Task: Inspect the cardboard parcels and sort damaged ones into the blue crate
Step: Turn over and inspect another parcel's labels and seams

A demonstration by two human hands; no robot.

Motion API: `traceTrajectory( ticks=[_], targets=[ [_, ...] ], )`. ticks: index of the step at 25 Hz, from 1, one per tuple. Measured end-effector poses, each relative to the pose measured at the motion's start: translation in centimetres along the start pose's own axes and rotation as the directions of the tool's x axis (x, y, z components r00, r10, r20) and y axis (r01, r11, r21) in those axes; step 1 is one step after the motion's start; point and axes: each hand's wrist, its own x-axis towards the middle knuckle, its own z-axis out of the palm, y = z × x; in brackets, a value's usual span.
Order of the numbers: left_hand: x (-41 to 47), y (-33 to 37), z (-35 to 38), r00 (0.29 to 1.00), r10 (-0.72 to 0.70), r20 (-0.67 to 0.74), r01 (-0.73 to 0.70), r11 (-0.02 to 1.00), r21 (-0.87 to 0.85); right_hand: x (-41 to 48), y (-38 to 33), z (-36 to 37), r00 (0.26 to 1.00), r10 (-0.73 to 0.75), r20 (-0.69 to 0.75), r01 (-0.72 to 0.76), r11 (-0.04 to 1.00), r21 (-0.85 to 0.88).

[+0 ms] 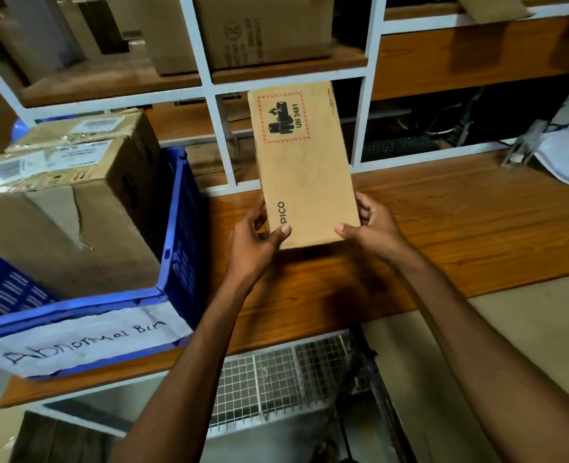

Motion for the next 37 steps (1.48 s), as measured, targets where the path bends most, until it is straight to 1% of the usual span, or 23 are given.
traceTrajectory(
  ticks=[4, 8, 10, 12, 14, 16, 17, 19, 20, 21, 22, 23, 24, 25, 26, 27, 28, 29, 30, 31, 32, 35, 37],
  targets=[
    [-0.3, 0.5, 1.2, 0.997, 0.045, 0.067, -0.040, 0.996, -0.077, 1.4, 0.2, -1.0, 1.000, -0.014, -0.027, 0.015, 0.999, 0.042],
    [0.4, 0.8, 0.7, 0.989, 0.080, 0.127, -0.066, 0.992, -0.110, 1.9, 1.0, -1.8, 0.989, -0.057, -0.138, 0.076, 0.988, 0.135],
    [0.4, 0.8, 0.8, 0.989, 0.095, 0.115, -0.093, 0.995, -0.026, 2.2, 1.1, -1.9, 0.987, -0.040, -0.158, 0.072, 0.976, 0.203],
    [0.0, 0.6, 1.1, 0.986, 0.133, 0.099, -0.145, 0.982, 0.121, 2.5, 0.9, -2.1, 0.983, 0.022, -0.180, 0.031, 0.958, 0.285],
    [-0.2, 0.7, 1.5, 0.981, 0.180, 0.073, -0.191, 0.964, 0.186, 3.1, 0.7, -2.0, 0.975, 0.061, -0.212, 0.007, 0.952, 0.307],
    [-0.1, 1.5, 1.7, 0.969, 0.242, 0.042, -0.246, 0.942, 0.227, 3.3, 1.1, -1.3, 0.974, 0.090, -0.209, -0.020, 0.949, 0.315],
    [0.1, 1.8, 1.8, 0.962, 0.272, 0.025, -0.267, 0.919, 0.290, 3.4, 1.7, -0.7, 0.972, 0.112, -0.206, -0.040, 0.944, 0.326],
    [0.9, 1.9, 2.1, 0.945, 0.328, 0.009, -0.300, 0.853, 0.427, 3.6, 3.0, 0.8, 0.966, 0.191, -0.173, -0.101, 0.899, 0.427],
    [1.4, 1.9, 2.2, 0.936, 0.351, 0.021, -0.320, 0.825, 0.466, 3.7, 3.2, 1.6, 0.965, 0.218, -0.144, -0.132, 0.882, 0.452],
    [2.0, 1.7, 2.4, 0.931, 0.362, 0.057, -0.342, 0.803, 0.488, 3.9, 3.4, 2.3, 0.967, 0.236, -0.095, -0.172, 0.881, 0.441],
    [2.8, 1.5, 2.7, 0.927, 0.354, 0.120, -0.364, 0.784, 0.503, 4.6, 4.0, 2.7, 0.969, 0.247, -0.031, -0.217, 0.901, 0.375],
    [3.4, 1.2, 3.0, 0.921, 0.335, 0.201, -0.390, 0.761, 0.519, 5.5, 5.3, 2.8, 0.971, 0.235, 0.030, -0.233, 0.924, 0.303],
    [3.8, 0.7, 3.3, 0.911, 0.304, 0.280, -0.411, 0.727, 0.550, 6.5, 6.6, 2.9, 0.967, 0.244, 0.078, -0.256, 0.922, 0.291],
    [4.1, 0.0, 3.4, 0.910, 0.265, 0.317, -0.410, 0.684, 0.603, 6.8, 6.8, 3.4, 0.955, 0.267, 0.132, -0.295, 0.909, 0.295],
    [4.2, -1.0, 3.3, 0.932, 0.222, 0.285, -0.360, 0.648, 0.671, 6.8, 6.4, 4.2, 0.949, 0.280, 0.146, -0.310, 0.911, 0.272],
    [4.2, -2.4, 2.7, 0.969, 0.161, 0.188, -0.247, 0.625, 0.741, 6.7, 5.5, 5.0, 0.956, 0.254, 0.146, -0.285, 0.923, 0.258],
    [4.2, -3.7, 1.8, 0.994, 0.096, 0.057, -0.104, 0.608, 0.787, 6.7, 4.7, 5.8, 0.970, 0.210, 0.125, -0.235, 0.942, 0.240],
    [4.1, -4.8, 0.7, 0.998, 0.042, -0.042, 0.009, 0.596, 0.803, 7.0, 4.8, 6.3, 0.984, 0.152, 0.097, -0.168, 0.967, 0.189],
    [4.1, -5.7, -0.3, 0.997, 0.002, -0.080, 0.063, 0.596, 0.801, 7.7, 5.0, 6.7, 0.992, 0.113, 0.063, -0.119, 0.986, 0.113],
    [4.0, -6.2, -0.9, 0.997, -0.019, -0.068, 0.066, 0.592, 0.803, 8.6, 5.4, 6.9, 0.994, 0.096, 0.046, -0.099, 0.993, 0.066],
    [3.9, -6.6, -1.4, 0.999, -0.015, -0.050, 0.050, 0.566, 0.823, 9.5, 5.4, 7.3, 0.994, 0.094, 0.054, -0.096, 0.994, 0.053],
    [4.7, -7.3, -2.2, 0.995, 0.087, -0.054, 0.011, 0.431, 0.902, 12.1, 5.3, 8.9, 0.993, 0.074, 0.088, -0.075, 0.997, 0.013],
    [6.3, -8.0, -3.0, 0.992, 0.112, -0.056, 0.002, 0.431, 0.902, 13.4, 4.8, 10.6, 0.998, 0.060, 0.023, -0.060, 0.998, 0.018]
  ],
)
